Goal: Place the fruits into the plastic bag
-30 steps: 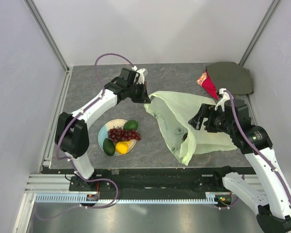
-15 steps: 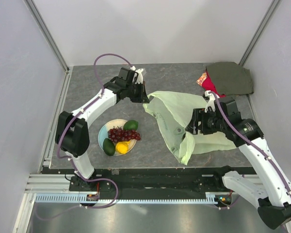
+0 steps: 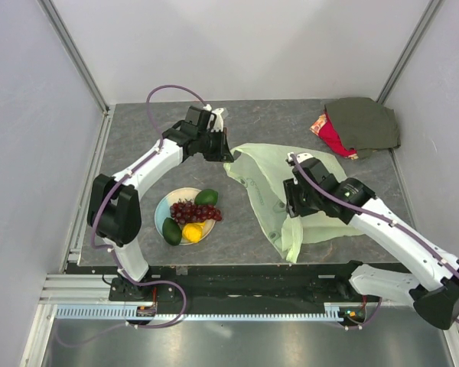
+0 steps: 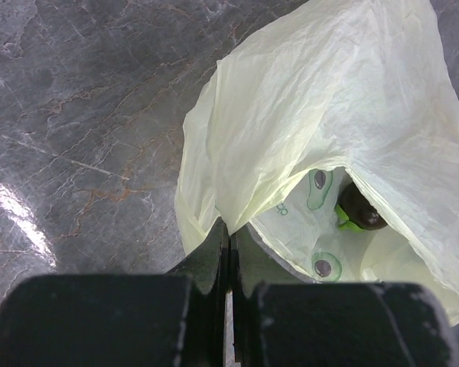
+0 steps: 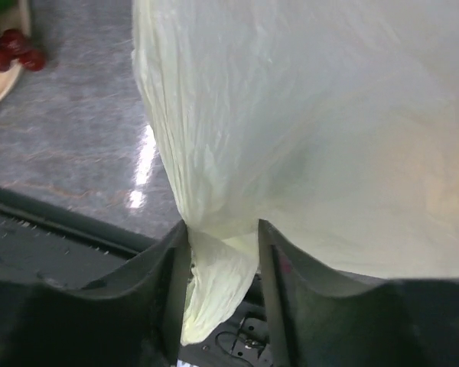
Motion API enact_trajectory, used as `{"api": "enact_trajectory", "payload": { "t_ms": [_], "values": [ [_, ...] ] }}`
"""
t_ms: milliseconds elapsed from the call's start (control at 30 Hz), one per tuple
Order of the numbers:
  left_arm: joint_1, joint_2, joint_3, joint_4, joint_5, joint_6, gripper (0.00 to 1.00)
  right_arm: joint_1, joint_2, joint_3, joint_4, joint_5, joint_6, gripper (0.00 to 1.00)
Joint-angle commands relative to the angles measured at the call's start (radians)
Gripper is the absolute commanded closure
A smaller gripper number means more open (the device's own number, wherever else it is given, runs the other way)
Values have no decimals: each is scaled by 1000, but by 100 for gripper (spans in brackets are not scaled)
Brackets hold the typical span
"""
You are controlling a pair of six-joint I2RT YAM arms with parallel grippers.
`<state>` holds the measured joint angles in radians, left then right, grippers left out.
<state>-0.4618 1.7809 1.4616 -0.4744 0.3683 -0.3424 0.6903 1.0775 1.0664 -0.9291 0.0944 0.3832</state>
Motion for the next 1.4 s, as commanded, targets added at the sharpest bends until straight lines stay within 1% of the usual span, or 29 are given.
{"api": "enact_trajectory", "payload": {
  "t_ms": [0, 67, 100, 167, 200, 333, 433, 467, 533, 667, 733, 767, 833, 867, 933, 967, 1000, 1033, 1067, 1100, 1133, 1167, 1200, 1233, 1300, 1333, 1367],
  "values": [
    [14, 3, 39, 0, -6, -18, 98, 18, 19, 46, 9, 238, 52, 61],
    [18, -6, 26, 0, -19, -10, 98, 18, 41, 58, 25, 260, 46, 72],
    [21, -11, 22, 0, -31, -9, 98, 17, 70, 63, 41, 260, 31, 83],
    [32, -20, 6, 0, -40, -4, 98, 18, 100, 70, 70, 255, 17, 92],
    [37, -29, 0, -1, -46, -4, 98, 17, 129, 70, 107, 251, 13, 100],
    [67, -61, -43, -1, -69, 2, 98, 18, 215, 107, 194, 263, -39, 100],
    [104, -98, -84, -1, -89, 8, 98, 18, 312, 179, 233, 292, -110, 100],
    [123, -107, -95, 0, -95, 11, 98, 18, 364, 226, 240, 301, -127, 100],
    [144, -136, -127, 0, -97, 22, 99, 18, 412, 292, 253, 320, -165, 100],
    [189, -179, -170, -1, -77, 36, 98, 17, 530, 386, 292, 308, -191, 100],
    [187, -187, -185, -1, -60, 34, 98, 18, 556, 435, 299, 292, -196, 100],
    [187, -187, -190, 0, -30, 29, 98, 18, 570, 451, 299, 266, -198, 96],
    [187, -183, -198, 5, -3, 14, 99, 18, 572, 480, 302, 226, -196, 82],
    [187, -178, -199, 6, 6, 10, 99, 18, 559, 481, 306, 181, -191, 66],
    [187, -179, -204, 16, 4, -4, 98, 17, 535, 474, 306, 122, -178, 48],
    [187, -182, -202, 19, -2, -9, 98, 17, 494, 465, 305, 73, -170, 35],
    [187, -184, -202, 25, -3, -12, 98, 17, 466, 451, 306, 42, -152, 31],
    [187, -186, -199, 28, -5, -15, 98, 18, 402, 411, 315, 19, -144, 24],
    [187, -184, -193, 29, -6, -17, 98, 20, 366, 387, 317, -7, -129, 21],
    [187, -184, -190, 31, -6, -17, 98, 18, 328, 326, 322, -21, -100, 19],
    [187, -181, -184, 31, -5, -17, 98, 17, 252, 292, 329, -37, -87, 15],
    [187, -175, -179, 31, -5, -15, 98, 18, 218, 259, 329, -62, -73, 14],
    [187, -175, -176, 31, -6, -15, 98, 17, 181, 191, 326, -67, -38, 14],
    [189, -172, -175, 31, -8, -15, 98, 18, 111, 157, 322, -67, -20, 14],
    [187, -169, -172, 33, -9, -18, 98, 18, 40, 54, 320, -73, 9, 16],
    [187, -167, -172, 33, -11, -18, 98, 18, -15, 23, 313, -81, 34, 18],
    [187, -167, -170, 33, -11, -21, 98, 17, -37, -6, 303, -90, 46, 19]
  ]
}}
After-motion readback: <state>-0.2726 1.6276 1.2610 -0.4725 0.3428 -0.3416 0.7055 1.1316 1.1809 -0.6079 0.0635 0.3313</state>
